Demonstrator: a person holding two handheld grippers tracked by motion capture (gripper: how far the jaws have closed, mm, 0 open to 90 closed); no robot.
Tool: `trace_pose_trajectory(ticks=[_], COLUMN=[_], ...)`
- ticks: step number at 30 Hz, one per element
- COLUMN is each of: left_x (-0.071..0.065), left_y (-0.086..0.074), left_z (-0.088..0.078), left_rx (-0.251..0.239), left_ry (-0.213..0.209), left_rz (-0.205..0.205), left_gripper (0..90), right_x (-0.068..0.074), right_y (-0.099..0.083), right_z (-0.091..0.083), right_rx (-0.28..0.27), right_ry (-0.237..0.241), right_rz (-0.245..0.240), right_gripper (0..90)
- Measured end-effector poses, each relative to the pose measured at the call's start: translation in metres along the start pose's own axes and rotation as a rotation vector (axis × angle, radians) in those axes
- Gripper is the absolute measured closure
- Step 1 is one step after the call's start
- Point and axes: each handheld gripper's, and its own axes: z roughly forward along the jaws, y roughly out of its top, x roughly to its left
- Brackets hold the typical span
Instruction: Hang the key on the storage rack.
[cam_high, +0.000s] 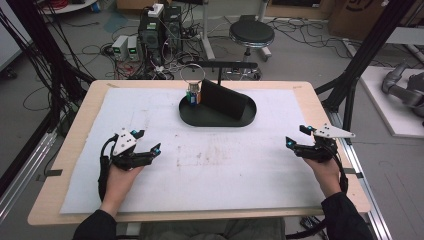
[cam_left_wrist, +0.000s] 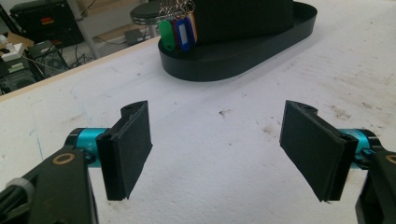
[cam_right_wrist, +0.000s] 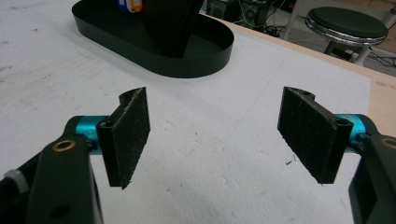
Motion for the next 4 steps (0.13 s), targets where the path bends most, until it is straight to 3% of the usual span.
trace_pose_trajectory(ticks=[4], left_x=[0.0009], left_y=[-0.0006], left_z=[0.0008], left_rx=[0.005], left_ry=[-0.001], left_rz=[0.000], left_gripper=[24.8], right_x=[-0.0008], right_y=[-0.0003], right_z=[0.0018], right_rx=[0.002], right_ry=[0.000], right_rz=[0.003], right_gripper=[25.3])
